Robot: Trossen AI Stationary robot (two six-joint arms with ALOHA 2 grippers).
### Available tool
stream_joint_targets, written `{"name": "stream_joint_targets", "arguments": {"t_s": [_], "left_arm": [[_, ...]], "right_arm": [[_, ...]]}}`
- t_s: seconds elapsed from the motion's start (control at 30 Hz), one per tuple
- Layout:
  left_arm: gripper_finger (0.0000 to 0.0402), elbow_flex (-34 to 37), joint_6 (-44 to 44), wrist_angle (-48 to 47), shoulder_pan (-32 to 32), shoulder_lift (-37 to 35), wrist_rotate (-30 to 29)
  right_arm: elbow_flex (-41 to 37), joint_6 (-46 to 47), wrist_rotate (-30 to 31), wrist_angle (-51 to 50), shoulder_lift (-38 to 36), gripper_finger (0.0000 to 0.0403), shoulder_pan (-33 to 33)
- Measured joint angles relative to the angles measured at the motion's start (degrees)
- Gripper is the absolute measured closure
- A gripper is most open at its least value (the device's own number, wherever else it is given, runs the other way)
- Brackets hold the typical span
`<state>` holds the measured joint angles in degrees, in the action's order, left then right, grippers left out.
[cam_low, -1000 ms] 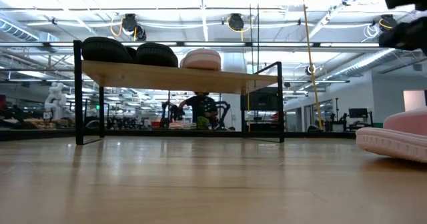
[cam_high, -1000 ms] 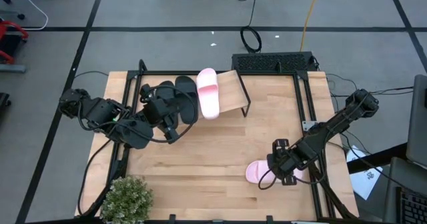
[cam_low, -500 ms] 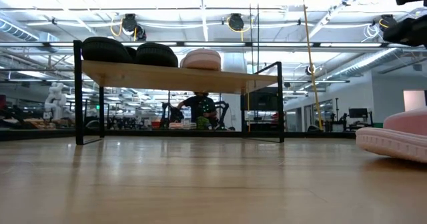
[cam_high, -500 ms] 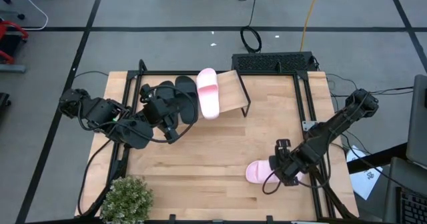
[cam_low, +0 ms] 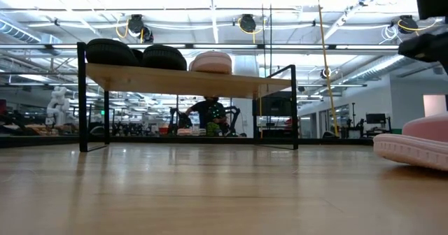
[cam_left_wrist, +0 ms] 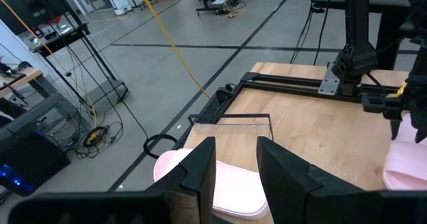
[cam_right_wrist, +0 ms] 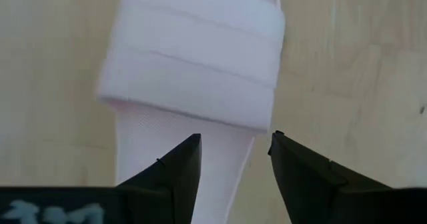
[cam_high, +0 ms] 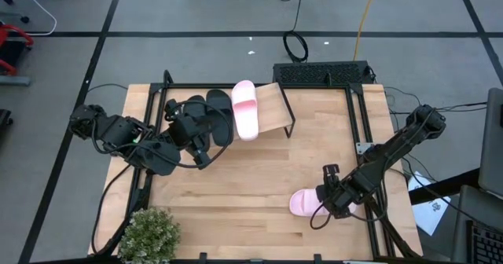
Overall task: Pick and place slides into the shelf
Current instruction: Put the pink slide on the shelf
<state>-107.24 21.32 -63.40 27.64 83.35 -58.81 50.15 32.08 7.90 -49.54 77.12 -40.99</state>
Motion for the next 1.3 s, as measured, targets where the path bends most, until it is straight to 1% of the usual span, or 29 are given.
{"name": "stream_joint_targets", "arguments": {"t_s": [0.3,0.4,0.77,0.83,1.1,1.3], "left_arm": [[0.0289,0.01,0.22,0.02,-0.02,0.0,-0.31],[0.0289,0.0,0.29,0.02,-0.07,0.0,-0.33],[0.0289,0.02,0.44,0.04,-0.07,0.0,-0.35],[0.0289,0.02,0.44,0.04,-0.07,0.0,-0.35],[0.0289,0.02,0.44,0.04,-0.07,0.0,-0.33],[0.0289,0.02,0.42,0.02,-0.07,0.0,-0.33]], "right_arm": [[-3.22,-0.48,1.59,4.31,0.0,0.0234,0.02],[-3.28,-1.21,2.95,4.52,0.0,0.0234,0.0],[-3.28,-4.51,3.21,11.25,0.0,0.0234,0.02],[-3.28,-5.15,4.21,12.02,0.0,0.0234,0.0],[-3.28,-6.3,4.31,13.85,0.02,0.0234,0.0],[-5.46,-9.47,4.46,20.16,0.02,0.0234,0.0]]}}
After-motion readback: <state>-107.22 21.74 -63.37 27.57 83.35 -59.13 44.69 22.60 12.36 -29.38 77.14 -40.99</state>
